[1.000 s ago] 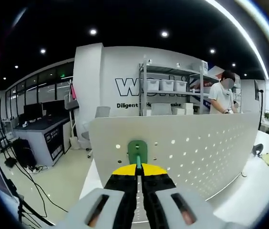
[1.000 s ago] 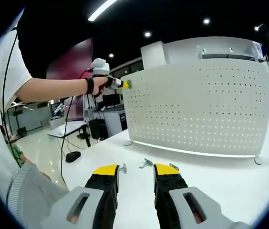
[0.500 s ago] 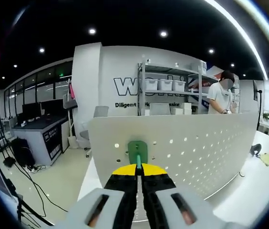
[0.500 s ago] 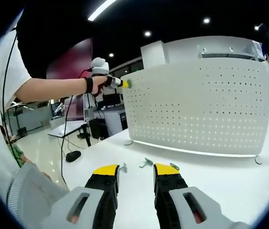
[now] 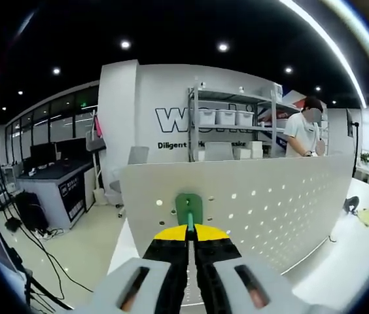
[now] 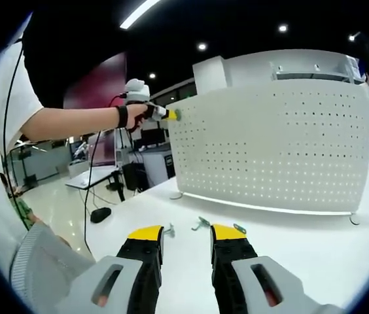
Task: Insert the hook assembly into the mounting plate slot until the hook locks in place.
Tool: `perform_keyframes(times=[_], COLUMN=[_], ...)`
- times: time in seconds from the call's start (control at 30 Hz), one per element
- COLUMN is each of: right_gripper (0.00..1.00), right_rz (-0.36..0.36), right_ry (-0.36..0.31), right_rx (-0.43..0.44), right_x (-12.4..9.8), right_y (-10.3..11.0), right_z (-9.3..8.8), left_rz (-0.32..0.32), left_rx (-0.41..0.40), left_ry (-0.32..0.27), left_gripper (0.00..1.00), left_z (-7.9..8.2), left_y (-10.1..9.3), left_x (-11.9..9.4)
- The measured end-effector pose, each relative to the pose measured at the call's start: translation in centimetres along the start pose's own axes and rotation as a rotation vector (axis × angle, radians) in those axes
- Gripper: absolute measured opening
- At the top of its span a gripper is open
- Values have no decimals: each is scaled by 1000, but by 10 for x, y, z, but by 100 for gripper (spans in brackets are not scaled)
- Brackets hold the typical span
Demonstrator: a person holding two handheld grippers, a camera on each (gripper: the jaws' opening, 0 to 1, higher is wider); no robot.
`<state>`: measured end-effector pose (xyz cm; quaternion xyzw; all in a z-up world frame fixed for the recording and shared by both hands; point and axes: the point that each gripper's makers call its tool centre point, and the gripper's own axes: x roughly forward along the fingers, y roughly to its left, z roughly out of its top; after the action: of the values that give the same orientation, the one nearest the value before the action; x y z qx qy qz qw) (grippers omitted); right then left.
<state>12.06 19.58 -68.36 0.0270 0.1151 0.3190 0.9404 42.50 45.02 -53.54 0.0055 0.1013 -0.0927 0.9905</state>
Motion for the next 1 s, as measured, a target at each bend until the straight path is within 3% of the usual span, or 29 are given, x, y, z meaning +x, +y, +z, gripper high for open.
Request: perform_keyframes(times=[0.63,0.77,0.87,1.0], right_gripper=[28,28,28,28], right_rz=[4,11,19,16], right_ry=[-6,-5,1,-1], right_rx=[1,2,-7,-5], right_x=[0,2,3,2], right_y=[1,3,5,4], right_z=[2,2,1,2], left_rz=[24,40,28,28], left_rx=[26,107,59,82], left_ry=[36,58,60,50], left_gripper=[2,3,3,3], left_z=[-4,-5,-5,-7], left_y=[0,-1,-1,-1], left_x=[2,3,5,6])
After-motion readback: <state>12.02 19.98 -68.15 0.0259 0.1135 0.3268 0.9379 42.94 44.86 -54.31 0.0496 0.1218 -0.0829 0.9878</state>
